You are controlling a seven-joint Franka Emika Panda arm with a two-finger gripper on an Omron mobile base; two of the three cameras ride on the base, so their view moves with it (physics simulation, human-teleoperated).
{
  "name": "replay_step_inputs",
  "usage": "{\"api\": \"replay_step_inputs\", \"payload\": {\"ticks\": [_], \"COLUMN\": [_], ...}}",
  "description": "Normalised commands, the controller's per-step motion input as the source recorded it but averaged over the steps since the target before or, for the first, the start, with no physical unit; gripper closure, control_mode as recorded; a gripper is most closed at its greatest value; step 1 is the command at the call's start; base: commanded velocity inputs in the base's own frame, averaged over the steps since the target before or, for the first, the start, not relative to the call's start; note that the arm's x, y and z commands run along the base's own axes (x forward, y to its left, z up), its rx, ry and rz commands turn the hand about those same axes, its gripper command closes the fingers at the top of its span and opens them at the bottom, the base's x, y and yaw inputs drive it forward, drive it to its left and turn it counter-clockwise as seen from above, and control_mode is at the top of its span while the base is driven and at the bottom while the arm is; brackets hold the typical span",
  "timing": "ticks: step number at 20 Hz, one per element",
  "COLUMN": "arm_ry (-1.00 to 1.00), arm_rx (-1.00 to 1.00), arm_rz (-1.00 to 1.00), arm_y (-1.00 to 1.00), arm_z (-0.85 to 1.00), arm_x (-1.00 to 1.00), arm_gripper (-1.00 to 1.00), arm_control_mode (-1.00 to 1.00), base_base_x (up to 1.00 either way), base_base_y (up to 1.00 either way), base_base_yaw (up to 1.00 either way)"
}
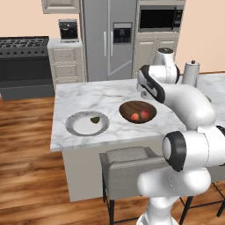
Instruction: Take the fruits from the plate on the dining counter and place two fruits in each bowl.
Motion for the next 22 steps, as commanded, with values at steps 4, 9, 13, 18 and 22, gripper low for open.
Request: {"api": "replay_step_inputs", "payload": {"ticks": [4,9,13,18,22], "arm_ry": [0.0,0.01,0.03,0.09,0.06], "arm_rx": [0.0,0.0,0.0,0.0,0.0], "arm_rz": [0.11,0.04,0.05,0.06,0.04], "arm_y": [0.98,0.83,0.69,0.76,0.6], "arm_z": [-0.13,-0.1,-0.25,-0.33,-0.32], "arm_x": [0.11,0.4,0.57,0.55,0.41], "arm_gripper": [-1.0,-1.0,-1.0,-1.0,-1.0], "arm_control_mode": [-1.0,-1.0,-1.0,-1.0,-1.0], "base_base_x": [0.0,0.0,0.0,0.0,0.0], "base_base_y": [0.0,0.0,0.0,0.0,0.0], "base_base_yaw": [0.0,0.0,0.0,0.0,0.0]}}
